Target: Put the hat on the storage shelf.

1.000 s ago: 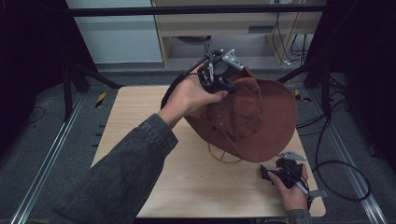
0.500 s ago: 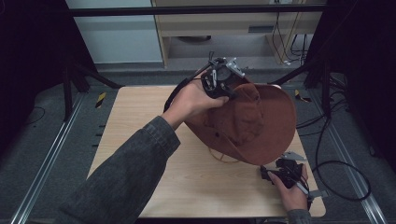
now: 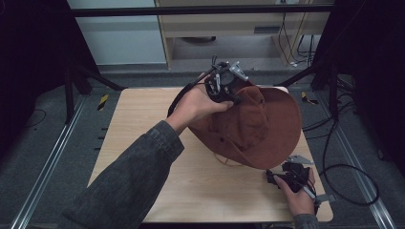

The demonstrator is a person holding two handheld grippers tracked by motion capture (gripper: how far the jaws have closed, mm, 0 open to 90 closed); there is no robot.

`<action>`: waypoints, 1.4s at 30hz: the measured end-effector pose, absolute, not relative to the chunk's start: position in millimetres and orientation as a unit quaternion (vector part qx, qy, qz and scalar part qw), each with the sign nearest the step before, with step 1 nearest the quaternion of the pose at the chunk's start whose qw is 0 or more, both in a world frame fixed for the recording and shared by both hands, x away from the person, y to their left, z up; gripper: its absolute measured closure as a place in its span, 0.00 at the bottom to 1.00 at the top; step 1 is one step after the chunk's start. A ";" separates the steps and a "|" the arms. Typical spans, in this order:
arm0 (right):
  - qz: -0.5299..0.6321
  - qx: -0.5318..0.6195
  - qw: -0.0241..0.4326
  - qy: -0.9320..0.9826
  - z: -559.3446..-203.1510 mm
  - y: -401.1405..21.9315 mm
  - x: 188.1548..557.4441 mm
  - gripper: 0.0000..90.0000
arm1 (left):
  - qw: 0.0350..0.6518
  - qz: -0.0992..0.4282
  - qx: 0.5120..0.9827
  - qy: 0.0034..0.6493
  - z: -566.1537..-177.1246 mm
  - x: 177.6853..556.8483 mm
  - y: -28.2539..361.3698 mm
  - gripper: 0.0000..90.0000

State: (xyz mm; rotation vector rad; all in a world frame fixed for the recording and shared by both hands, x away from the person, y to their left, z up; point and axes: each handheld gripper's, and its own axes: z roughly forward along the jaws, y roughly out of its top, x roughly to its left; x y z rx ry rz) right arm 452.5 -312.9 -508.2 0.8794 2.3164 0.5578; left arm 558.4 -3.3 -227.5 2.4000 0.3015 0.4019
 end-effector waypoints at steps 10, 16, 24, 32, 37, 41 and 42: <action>0.210 0.331 0.297 0.871 -508.2 -312.9 452.6 0.01 | 0.344 0.165 0.916 0.125 -226.8 557.5 -1.9 0.66; 0.210 0.331 0.297 0.871 -508.2 -312.9 452.6 0.01 | 0.349 0.169 0.913 0.129 -227.8 556.5 -2.4 0.54; 0.210 0.331 0.297 0.871 -508.3 -312.8 452.6 0.01 | 0.373 0.174 0.902 0.129 -224.4 550.8 4.3 0.32; 0.210 0.331 0.297 0.871 -508.2 -312.9 452.5 0.01 | 0.395 0.181 0.890 0.136 -216.4 538.5 33.1 0.13; 0.209 0.331 0.297 0.871 -508.2 -312.9 452.5 0.01 | 0.410 0.182 0.882 0.144 -214.2 530.8 55.8 0.10; 0.209 0.331 0.297 0.871 -508.2 -312.9 452.5 0.00 | 0.417 0.186 0.877 0.149 -215.7 520.9 81.3 0.09; 0.209 0.331 0.297 0.871 -508.2 -312.9 452.5 0.00 | 0.417 0.186 0.877 0.149 -215.7 520.9 81.3 0.09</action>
